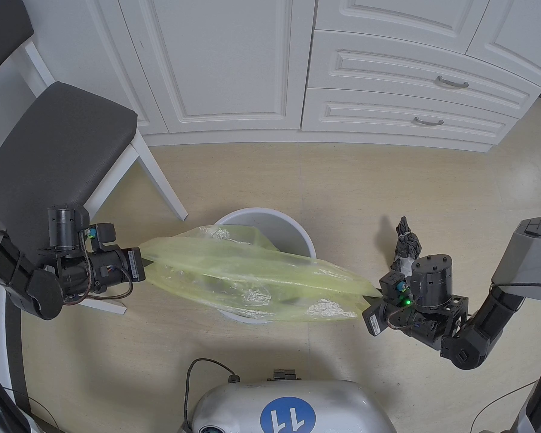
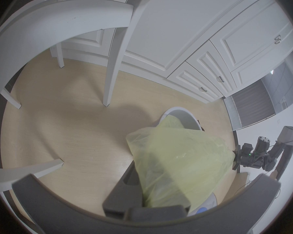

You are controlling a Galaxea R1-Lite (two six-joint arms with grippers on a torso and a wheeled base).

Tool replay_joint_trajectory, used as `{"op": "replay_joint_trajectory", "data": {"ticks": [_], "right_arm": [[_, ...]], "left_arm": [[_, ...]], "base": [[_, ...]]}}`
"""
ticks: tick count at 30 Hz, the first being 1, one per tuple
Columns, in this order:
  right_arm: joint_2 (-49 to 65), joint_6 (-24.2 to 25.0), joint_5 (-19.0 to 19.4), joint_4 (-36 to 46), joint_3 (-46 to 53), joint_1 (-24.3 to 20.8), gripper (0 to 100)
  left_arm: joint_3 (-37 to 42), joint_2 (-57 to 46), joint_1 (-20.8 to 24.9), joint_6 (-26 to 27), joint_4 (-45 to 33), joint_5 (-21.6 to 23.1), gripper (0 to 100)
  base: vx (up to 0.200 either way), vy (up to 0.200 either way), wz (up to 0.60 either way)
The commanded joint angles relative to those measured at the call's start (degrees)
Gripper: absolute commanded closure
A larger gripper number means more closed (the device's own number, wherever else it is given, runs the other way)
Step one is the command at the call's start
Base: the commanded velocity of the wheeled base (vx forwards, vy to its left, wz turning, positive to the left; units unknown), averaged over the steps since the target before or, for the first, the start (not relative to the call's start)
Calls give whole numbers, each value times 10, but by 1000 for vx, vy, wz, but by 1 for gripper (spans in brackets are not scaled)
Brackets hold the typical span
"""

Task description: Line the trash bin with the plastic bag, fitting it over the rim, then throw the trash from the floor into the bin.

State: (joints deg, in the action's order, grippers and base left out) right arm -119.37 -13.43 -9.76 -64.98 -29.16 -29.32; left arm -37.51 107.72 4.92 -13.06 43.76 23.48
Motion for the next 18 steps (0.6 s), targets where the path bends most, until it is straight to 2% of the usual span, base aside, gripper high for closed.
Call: {"op": "replay_joint_trajectory", "data": {"ticks": [1,6,11,18], "right_arm": [[16,-8,0,0,17,0,100],[18,-22,1,-1,31,-4,100],[19,-31,1,-2,45,-9,100],[-21,-31,1,-11,37,-21,100]], "left_arm": [[15,-7,0,18,0,1,100],[27,-6,0,53,-12,3,100],[25,-3,4,59,-37,3,100],[21,39,11,69,-20,3,100]], "base": [[0,0,0],[0,0,0],[0,0,0],[0,0,0]]}}
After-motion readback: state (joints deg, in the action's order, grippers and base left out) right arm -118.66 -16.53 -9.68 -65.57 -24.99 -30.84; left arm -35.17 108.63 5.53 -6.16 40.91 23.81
